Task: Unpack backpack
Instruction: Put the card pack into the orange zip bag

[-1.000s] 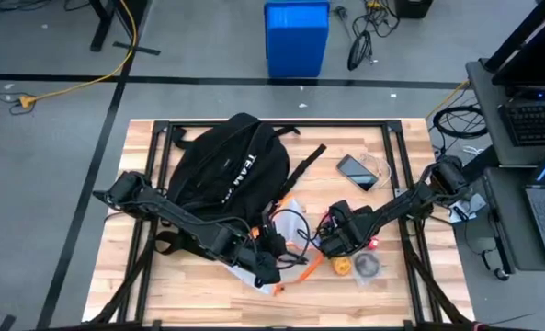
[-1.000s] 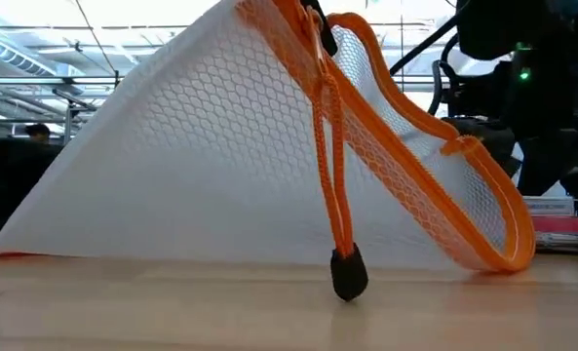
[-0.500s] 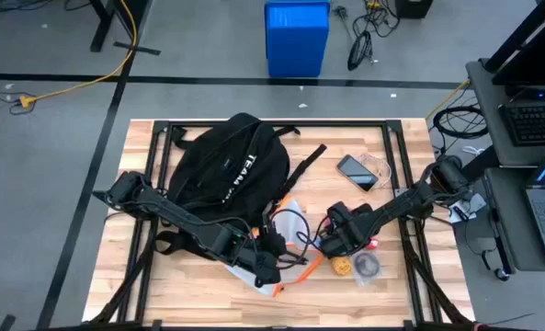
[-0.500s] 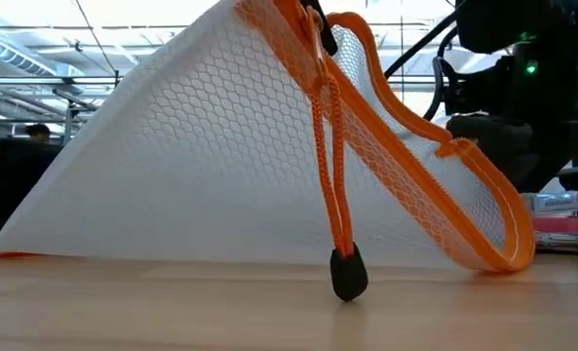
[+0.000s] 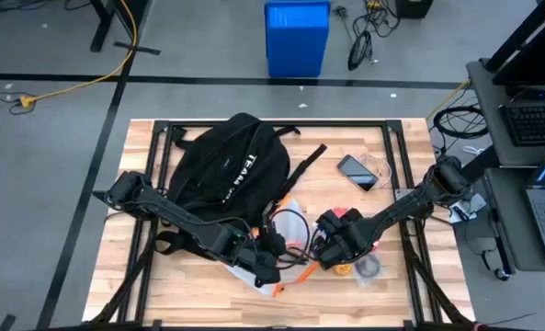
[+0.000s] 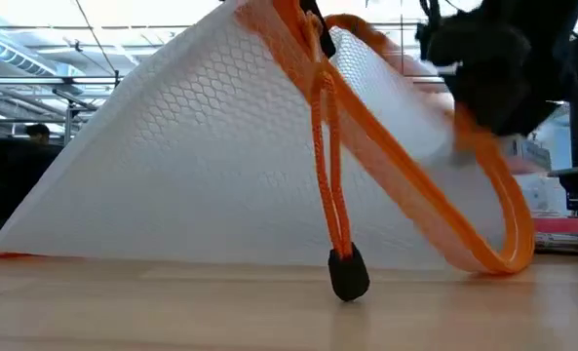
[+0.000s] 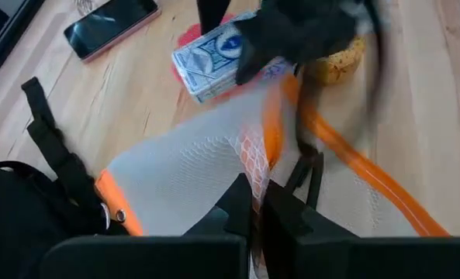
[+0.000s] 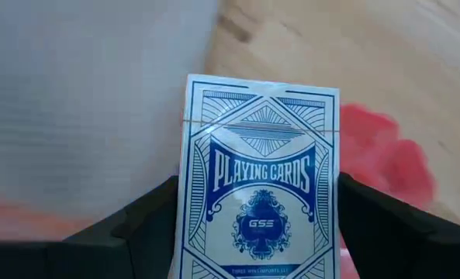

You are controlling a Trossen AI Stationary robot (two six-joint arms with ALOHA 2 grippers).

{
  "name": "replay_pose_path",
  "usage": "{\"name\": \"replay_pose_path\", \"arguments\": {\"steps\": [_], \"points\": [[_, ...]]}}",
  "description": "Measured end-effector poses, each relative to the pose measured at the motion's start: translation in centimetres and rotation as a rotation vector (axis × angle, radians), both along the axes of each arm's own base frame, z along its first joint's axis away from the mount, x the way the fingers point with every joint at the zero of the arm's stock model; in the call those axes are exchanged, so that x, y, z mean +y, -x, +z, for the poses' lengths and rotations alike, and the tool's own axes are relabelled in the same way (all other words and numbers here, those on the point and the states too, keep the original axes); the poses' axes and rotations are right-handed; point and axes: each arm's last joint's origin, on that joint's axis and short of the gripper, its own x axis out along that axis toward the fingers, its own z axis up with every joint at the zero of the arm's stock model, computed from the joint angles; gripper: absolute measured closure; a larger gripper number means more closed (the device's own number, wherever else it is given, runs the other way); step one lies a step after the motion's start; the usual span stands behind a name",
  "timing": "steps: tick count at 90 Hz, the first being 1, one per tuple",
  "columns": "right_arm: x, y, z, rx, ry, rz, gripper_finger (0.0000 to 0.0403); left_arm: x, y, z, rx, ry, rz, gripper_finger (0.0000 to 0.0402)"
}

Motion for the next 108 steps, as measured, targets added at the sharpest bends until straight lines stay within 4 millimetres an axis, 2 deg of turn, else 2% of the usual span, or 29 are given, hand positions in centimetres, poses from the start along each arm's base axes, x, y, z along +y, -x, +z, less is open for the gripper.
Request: {"name": "replay_pose_path", "arguments": {"steps": [26,44,55,64,82,108], "points": [[3.2,0.1,2.2,-0.089,-0.058,0.109,0.0125,0.4,0.1,-0.2,0.018,-0.018,0.040,0.0402],[4.9,-1.3,3.3,-0.252,-0.135,0.228,0.0125,0.5,0.1,-0.2,0.015,-0.017,0.042,0.0402],[5.2,-2.5,3.7,-0.353,-0.155,0.283,0.0125,0.5,0.1,-0.2,0.015,-0.019,0.044,0.0402],[5.3,-3.0,3.8,-0.378,-0.156,0.303,0.0124,0.6,0.1,-0.2,0.015,-0.019,0.046,0.0402],[4.9,-3.5,2.5,-0.339,-0.154,0.246,0.0124,0.7,0.0,-0.1,0.010,-0.017,0.051,0.0402],[6.7,-3.9,2.7,-0.379,-0.311,0.382,0.0124,0.7,0.0,-0.2,0.014,-0.019,0.051,0.0402]]}}
